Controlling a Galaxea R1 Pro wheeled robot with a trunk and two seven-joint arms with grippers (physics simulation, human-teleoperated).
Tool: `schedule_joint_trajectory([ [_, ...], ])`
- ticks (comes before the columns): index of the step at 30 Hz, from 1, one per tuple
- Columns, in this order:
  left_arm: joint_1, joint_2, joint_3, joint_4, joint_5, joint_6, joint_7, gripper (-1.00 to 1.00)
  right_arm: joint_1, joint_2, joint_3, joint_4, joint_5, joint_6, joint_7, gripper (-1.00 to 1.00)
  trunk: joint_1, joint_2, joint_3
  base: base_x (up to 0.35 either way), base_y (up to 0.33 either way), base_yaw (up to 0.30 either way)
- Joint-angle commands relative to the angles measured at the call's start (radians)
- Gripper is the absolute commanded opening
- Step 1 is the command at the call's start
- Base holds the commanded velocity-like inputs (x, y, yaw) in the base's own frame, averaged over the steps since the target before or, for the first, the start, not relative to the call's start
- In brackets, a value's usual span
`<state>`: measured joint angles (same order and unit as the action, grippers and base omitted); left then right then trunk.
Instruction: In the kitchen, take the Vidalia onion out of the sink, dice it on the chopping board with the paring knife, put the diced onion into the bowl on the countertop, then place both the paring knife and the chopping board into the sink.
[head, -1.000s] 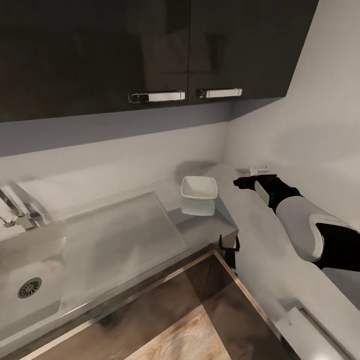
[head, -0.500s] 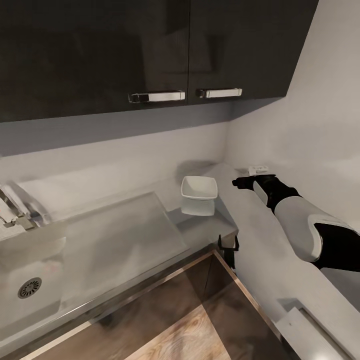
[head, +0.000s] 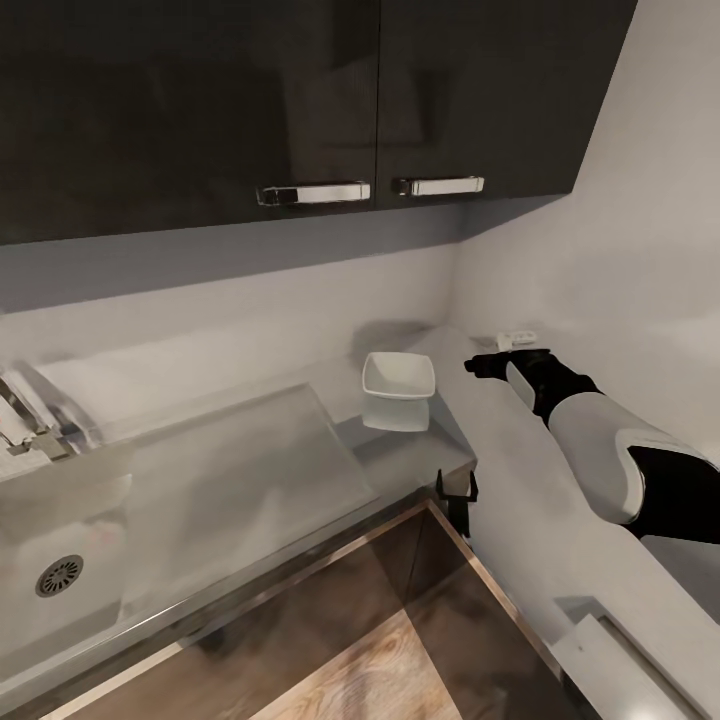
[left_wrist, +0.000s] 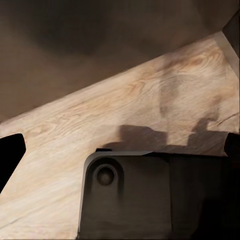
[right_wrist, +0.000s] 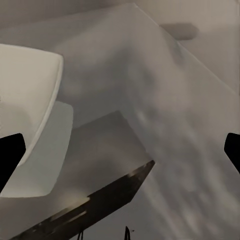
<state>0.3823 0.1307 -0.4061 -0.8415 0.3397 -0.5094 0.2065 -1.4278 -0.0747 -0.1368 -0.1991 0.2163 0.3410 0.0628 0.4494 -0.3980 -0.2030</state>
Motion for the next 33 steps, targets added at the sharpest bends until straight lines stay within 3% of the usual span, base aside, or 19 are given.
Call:
schedule_joint_trajectory([
  [1,0.0,0.002,-0.006,0.001,0.003,0.025,0.01,1.0,-0.001,0.001,-0.007,-0.002,0.011,0.006,0.006,1.0,0.001,-0.002,-0.002,0.0,0.0,0.0],
  [5,0.0,0.007,-0.004,-0.003,0.004,0.105,0.01,1.0,-0.001,0.008,-0.007,-0.002,0.011,0.006,0.006,1.0,0.001,-0.002,-0.002,0.0,0.0,0.0],
  [8,0.0,0.008,-0.004,-0.004,0.005,0.122,0.01,1.0,-0.001,0.013,-0.007,-0.002,0.011,0.006,0.005,1.0,0.001,-0.002,-0.002,0.0,0.0,0.0],
  [25,0.0,0.009,-0.003,-0.026,0.005,0.132,0.01,1.0,0.0,0.012,-0.007,-0.002,0.012,0.006,0.005,1.0,0.001,-0.002,-0.002,0.004,0.001,0.0],
  [33,0.0,0.009,-0.002,-0.027,0.005,0.132,0.01,1.0,0.0,0.013,-0.007,0.001,0.011,0.009,0.006,1.0,0.001,-0.002,-0.002,0.19,0.147,0.0],
])
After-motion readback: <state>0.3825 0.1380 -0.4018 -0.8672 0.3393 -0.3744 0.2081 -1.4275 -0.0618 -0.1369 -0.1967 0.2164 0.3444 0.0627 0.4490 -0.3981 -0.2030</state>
